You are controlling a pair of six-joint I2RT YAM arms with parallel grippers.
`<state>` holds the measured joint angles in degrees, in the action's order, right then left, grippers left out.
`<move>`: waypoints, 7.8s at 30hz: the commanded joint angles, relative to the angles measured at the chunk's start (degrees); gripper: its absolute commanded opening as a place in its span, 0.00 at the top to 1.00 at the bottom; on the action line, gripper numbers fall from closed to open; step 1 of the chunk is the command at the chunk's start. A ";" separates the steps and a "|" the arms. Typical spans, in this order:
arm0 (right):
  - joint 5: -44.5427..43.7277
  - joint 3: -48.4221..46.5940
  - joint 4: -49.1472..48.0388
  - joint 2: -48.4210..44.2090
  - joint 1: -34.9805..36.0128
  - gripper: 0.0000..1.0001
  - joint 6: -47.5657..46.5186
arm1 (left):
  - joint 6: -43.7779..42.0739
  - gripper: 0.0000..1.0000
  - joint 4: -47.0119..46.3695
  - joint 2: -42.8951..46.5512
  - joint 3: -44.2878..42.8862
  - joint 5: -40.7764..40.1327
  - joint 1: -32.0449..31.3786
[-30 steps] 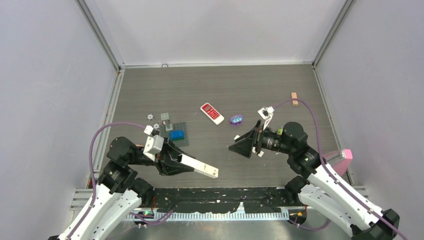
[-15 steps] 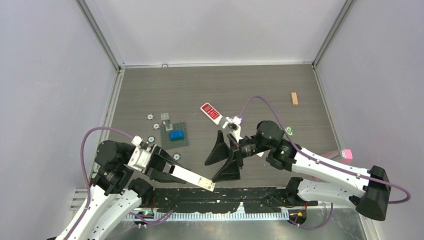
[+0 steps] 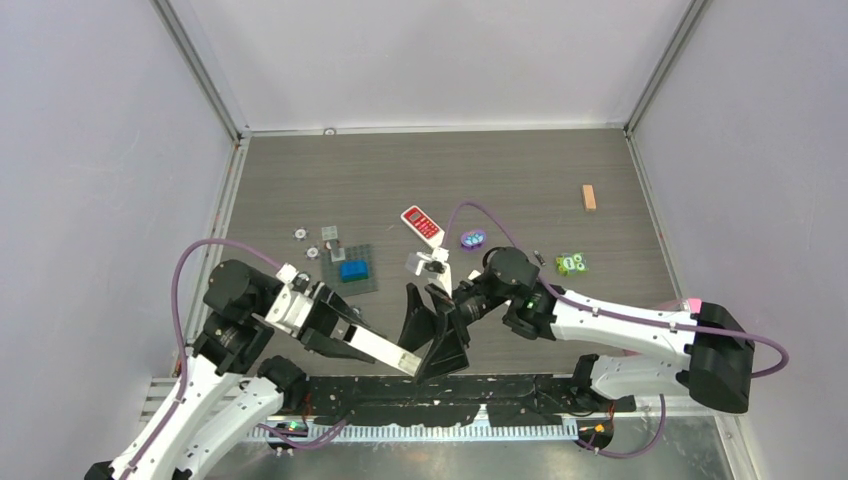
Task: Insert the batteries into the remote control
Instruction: Adjust the remote control, then adjust the battery at the center of the board, then pick up the battery from the center of the board.
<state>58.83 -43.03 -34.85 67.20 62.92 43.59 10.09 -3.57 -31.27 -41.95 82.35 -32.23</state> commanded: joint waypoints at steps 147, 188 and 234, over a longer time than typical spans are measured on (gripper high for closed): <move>-48.40 -3.84 52.88 17.41 -16.15 0.94 -38.45 | 41.12 1.00 17.70 19.14 16.69 -66.45 -0.01; -73.63 -13.64 63.39 16.63 -11.40 0.48 -2.80 | 35.99 0.95 25.11 16.37 5.39 -76.84 0.03; -73.54 -10.04 75.62 27.13 -11.80 0.67 67.65 | 30.96 0.91 11.98 14.83 13.71 -64.71 -0.03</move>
<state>-11.88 -51.03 35.97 92.27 51.40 110.72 41.85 12.21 -16.29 -28.25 17.15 -32.18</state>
